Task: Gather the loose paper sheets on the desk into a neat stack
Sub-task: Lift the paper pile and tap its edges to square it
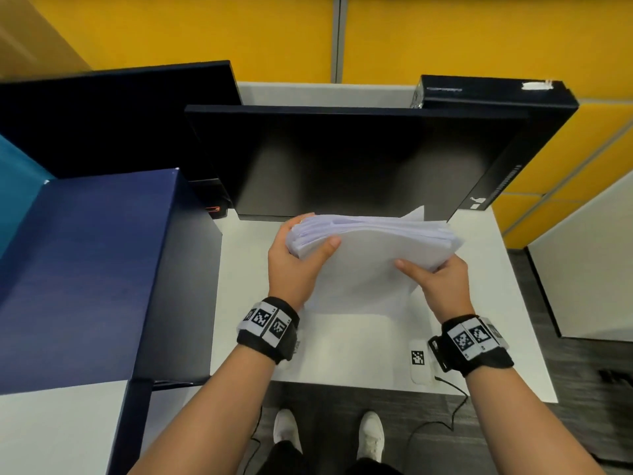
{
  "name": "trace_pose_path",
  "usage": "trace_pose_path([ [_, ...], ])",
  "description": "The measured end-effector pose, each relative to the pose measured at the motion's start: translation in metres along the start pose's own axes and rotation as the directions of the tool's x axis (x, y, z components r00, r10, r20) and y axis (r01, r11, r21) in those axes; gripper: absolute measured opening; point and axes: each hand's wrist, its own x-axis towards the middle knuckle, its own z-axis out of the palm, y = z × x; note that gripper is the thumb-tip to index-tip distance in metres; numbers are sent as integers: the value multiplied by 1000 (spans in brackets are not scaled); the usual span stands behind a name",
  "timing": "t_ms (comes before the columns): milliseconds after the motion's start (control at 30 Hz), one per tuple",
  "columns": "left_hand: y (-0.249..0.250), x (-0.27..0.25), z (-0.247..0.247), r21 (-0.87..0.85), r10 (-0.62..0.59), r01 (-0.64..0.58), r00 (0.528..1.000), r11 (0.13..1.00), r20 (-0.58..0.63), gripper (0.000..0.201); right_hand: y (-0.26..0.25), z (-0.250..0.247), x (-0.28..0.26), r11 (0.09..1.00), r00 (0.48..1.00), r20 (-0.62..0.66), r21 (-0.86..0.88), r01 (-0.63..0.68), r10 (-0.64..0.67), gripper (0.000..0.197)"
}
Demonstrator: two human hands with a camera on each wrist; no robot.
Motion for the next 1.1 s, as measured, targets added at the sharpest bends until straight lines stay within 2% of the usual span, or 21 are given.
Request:
trace_pose_path([
  [100,16,-6,4,-79,9,-15,998,997,-64,42,-8,0,-4,999,1000,6,30,20,-20,37],
  [167,22,-6,8,-106,-42,28,990,994,-135,47,-12,1,-7,998,999,14,50,30,-31,37],
  [267,25,-1,14,-87,-120,102,966,991,-231,35,-24,6,-10,993,997,4,81,82,-82,40],
  [367,27,2,16,-65,-148,137,965,988,-216,22,-30,10,-8,982,985,-22,76,171,-170,29],
  [467,33,3,15,-46,-145,138,972,989,-188,9,-35,13,-2,981,978,-91,35,192,-189,19],
  [533,36,4,14,-24,-155,154,973,988,-173,8,-37,10,1,982,980,-63,-14,190,-190,23],
  [600,38,6,10,-2,-178,180,971,984,-161,10,-33,4,2,983,984,40,-55,174,-172,39],
  [667,41,7,6,61,-156,164,980,985,-126,13,-26,0,1,992,989,100,-52,113,-108,49],
  [733,45,10,-1,155,-78,84,996,984,-45,19,-20,1,-1,997,994,83,-31,68,-66,40],
  [800,53,15,-7,257,-12,-12,996,966,91,22,-18,3,-2,998,996,68,-12,64,-63,33],
  [867,61,23,-11,394,5,-103,970,913,243,23,-17,3,-3,998,996,59,3,61,-61,32],
  [933,69,31,-14,480,-33,-140,942,866,334,20,-17,3,-2,998,996,71,6,57,-58,30],
  [1033,77,44,-17,478,-149,-65,905,876,398,10,-17,1,1,998,994,91,-3,57,-56,29],
  [1100,80,48,-17,459,-211,-21,869,888,448,14,-17,0,2,998,992,109,-10,66,-65,29],
])
